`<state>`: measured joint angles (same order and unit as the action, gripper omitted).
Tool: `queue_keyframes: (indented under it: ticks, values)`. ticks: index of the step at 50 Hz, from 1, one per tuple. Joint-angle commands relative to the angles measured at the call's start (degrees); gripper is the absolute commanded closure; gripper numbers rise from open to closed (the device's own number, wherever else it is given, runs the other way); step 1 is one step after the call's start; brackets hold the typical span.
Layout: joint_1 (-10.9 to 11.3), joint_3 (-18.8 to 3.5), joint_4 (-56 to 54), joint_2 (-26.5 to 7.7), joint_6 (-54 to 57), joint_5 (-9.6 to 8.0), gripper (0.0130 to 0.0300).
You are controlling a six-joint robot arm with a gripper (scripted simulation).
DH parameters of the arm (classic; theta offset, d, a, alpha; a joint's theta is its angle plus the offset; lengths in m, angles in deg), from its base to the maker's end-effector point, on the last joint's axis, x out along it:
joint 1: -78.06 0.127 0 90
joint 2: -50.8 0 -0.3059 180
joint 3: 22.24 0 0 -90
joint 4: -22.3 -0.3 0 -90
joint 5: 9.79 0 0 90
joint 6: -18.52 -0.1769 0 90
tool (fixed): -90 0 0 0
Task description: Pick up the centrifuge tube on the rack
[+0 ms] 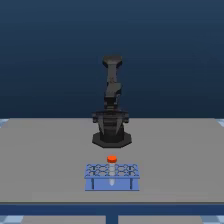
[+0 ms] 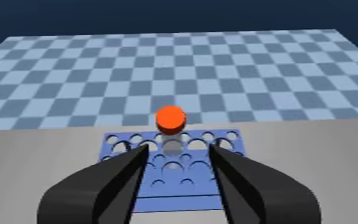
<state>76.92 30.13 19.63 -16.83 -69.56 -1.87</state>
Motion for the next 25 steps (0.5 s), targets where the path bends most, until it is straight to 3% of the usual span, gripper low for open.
queue_keyframes:
  ticks: [1,5,8,10,13,15,18,25]
  values:
    - [0.3,-2.4,0.0,-3.7,0.2,0.70,0.0130]
    - [0.5,-3.7,0.1,-5.7,0.2,0.66,0.0130]
    - [0.6,-6.3,0.2,-9.3,0.1,0.37,0.0130]
    - [0.6,-6.3,0.2,-9.3,0.1,0.37,0.0130]
    - [0.8,-8.7,0.4,-12.5,0.0,-0.10,0.0130]
    - [0.8,-8.7,0.4,-12.5,0.0,-0.10,0.0130]
    - [0.9,-11.0,0.7,-15.2,-0.2,-0.78,0.0130]
    - [1.0,-13.2,1.2,-17.5,-0.6,-1.59,0.0130]
